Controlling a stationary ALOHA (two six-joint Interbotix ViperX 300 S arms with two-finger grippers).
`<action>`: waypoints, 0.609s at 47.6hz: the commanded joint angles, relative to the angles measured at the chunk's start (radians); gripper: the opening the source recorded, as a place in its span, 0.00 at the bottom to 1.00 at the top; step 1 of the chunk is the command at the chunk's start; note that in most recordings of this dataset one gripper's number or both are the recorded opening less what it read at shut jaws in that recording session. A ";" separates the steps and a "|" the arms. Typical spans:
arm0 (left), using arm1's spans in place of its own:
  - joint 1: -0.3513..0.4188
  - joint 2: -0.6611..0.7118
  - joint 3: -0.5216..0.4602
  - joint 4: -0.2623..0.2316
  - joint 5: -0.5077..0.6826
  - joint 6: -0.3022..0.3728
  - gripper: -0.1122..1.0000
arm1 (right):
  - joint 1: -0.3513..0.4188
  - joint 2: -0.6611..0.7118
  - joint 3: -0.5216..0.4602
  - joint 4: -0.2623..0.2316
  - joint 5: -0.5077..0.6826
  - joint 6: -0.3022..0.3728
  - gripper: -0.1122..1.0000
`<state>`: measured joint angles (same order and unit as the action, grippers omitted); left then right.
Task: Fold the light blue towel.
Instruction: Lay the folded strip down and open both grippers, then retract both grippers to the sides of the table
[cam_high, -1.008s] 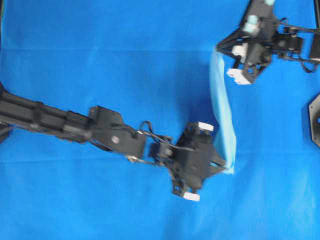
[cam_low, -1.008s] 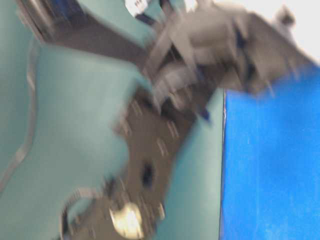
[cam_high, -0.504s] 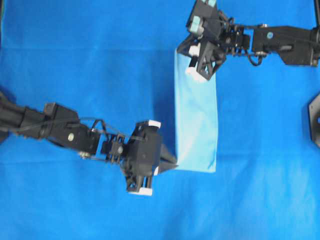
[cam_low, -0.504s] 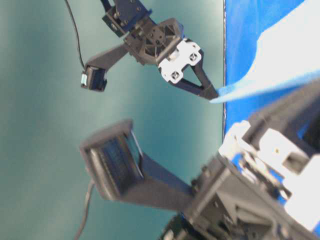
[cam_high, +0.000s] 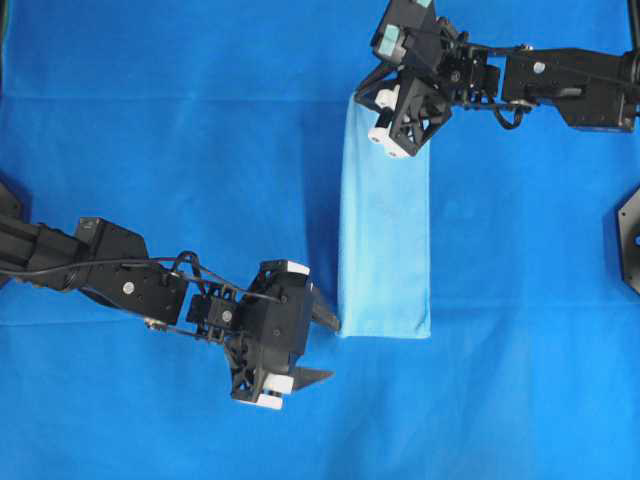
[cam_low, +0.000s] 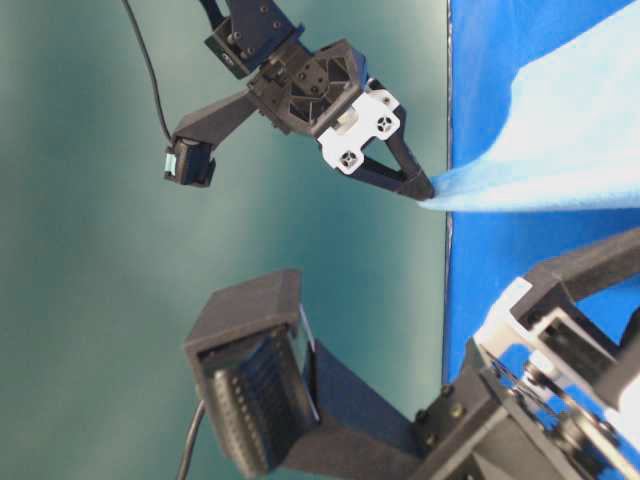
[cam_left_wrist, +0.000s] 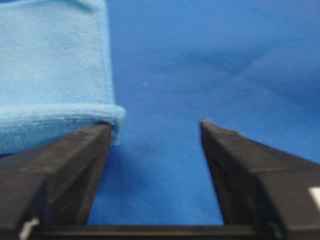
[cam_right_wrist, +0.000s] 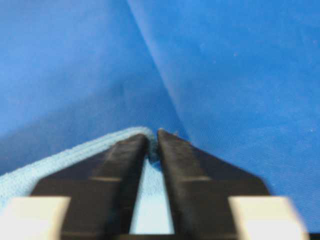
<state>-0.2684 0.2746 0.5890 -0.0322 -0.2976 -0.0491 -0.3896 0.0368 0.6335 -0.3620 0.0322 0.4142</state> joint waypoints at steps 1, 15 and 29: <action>-0.002 -0.044 -0.015 0.002 0.000 0.005 0.76 | 0.011 -0.014 -0.008 0.005 0.000 0.002 0.50; -0.003 -0.181 0.002 0.002 0.249 -0.003 0.80 | 0.014 -0.037 -0.005 0.012 0.041 0.002 0.68; -0.002 -0.439 0.100 0.003 0.445 0.003 0.80 | 0.087 -0.210 0.058 0.023 0.081 0.003 0.68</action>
<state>-0.2684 -0.0767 0.6703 -0.0307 0.1473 -0.0522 -0.3329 -0.1043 0.6857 -0.3451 0.1135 0.4188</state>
